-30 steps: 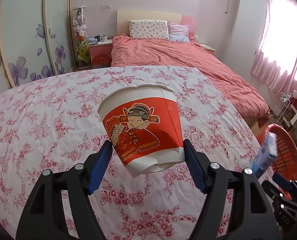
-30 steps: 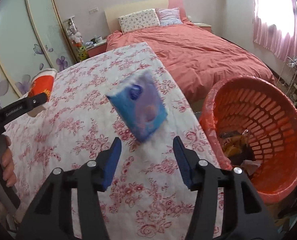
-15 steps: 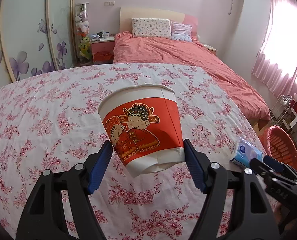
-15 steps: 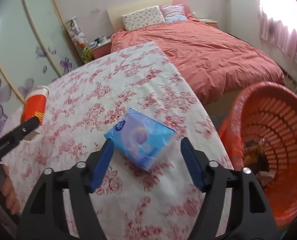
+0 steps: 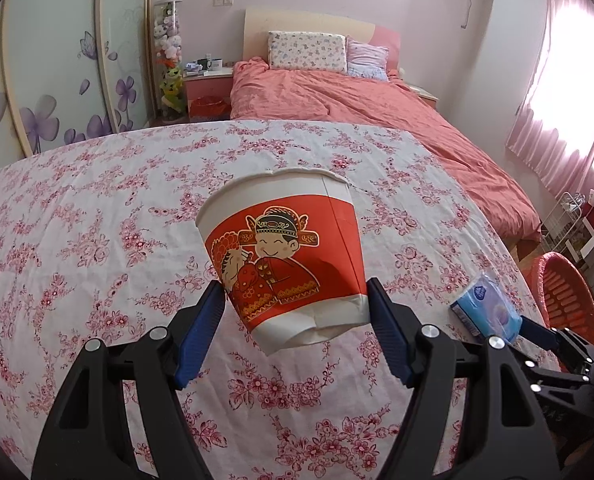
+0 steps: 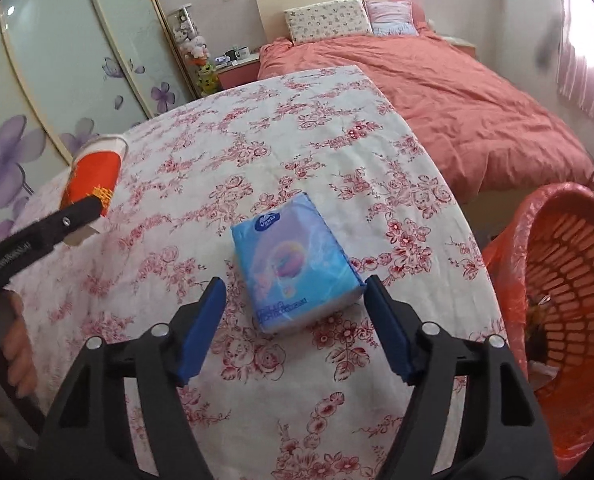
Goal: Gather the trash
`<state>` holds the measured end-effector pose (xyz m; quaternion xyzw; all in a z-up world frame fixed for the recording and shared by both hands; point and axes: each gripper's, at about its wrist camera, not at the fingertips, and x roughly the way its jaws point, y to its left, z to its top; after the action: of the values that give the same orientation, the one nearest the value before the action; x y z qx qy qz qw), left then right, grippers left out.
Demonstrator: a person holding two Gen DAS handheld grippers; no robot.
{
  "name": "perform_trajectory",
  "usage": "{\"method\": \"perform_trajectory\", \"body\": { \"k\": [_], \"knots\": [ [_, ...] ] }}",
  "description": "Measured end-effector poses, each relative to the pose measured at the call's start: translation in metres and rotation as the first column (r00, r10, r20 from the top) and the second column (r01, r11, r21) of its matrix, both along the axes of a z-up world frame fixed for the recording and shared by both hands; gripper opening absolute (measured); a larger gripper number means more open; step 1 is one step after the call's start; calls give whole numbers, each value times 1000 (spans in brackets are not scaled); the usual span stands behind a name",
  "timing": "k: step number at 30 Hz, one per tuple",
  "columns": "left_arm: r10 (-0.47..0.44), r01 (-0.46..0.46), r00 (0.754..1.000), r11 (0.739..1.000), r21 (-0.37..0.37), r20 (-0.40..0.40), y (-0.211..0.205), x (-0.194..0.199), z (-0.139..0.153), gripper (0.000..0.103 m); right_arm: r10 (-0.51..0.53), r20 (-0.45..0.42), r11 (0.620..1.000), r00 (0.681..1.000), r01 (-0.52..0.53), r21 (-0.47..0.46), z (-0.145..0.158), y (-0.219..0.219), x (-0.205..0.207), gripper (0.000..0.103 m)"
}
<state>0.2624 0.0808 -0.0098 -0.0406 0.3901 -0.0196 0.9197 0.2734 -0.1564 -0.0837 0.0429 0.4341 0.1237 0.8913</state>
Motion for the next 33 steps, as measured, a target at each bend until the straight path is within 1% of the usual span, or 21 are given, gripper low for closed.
{"method": "perform_trajectory", "body": {
  "k": [4,6,8,13,19,27,33],
  "knots": [
    [-5,5,1000,1000,2,2,1,-2,1,71,-13,2,999,1000,13,-47,0,10,3,70],
    [-4,4,1000,1000,0,3,1,-3,2,71,-9,10,995,1000,10,-96,-1,17,5,58],
    [-2,2,1000,1000,0,7,1,-4,4,71,-8,11,994,1000,9,-109,-2,18,5,58],
    [-6,6,1000,1000,0,14,-1,-7,8,71,-28,22,997,999,30,-72,2,9,0,54],
    [-15,15,1000,1000,0,25,-9,-10,13,71,-52,74,998,996,54,-29,19,-3,-13,53],
    [-52,52,997,999,0,51,-26,-17,25,71,-97,175,995,980,97,8,56,-19,-35,53],
    [-113,114,990,993,-9,87,-53,-26,39,71,-160,252,987,954,154,44,86,-46,-57,53]
  ]
}}
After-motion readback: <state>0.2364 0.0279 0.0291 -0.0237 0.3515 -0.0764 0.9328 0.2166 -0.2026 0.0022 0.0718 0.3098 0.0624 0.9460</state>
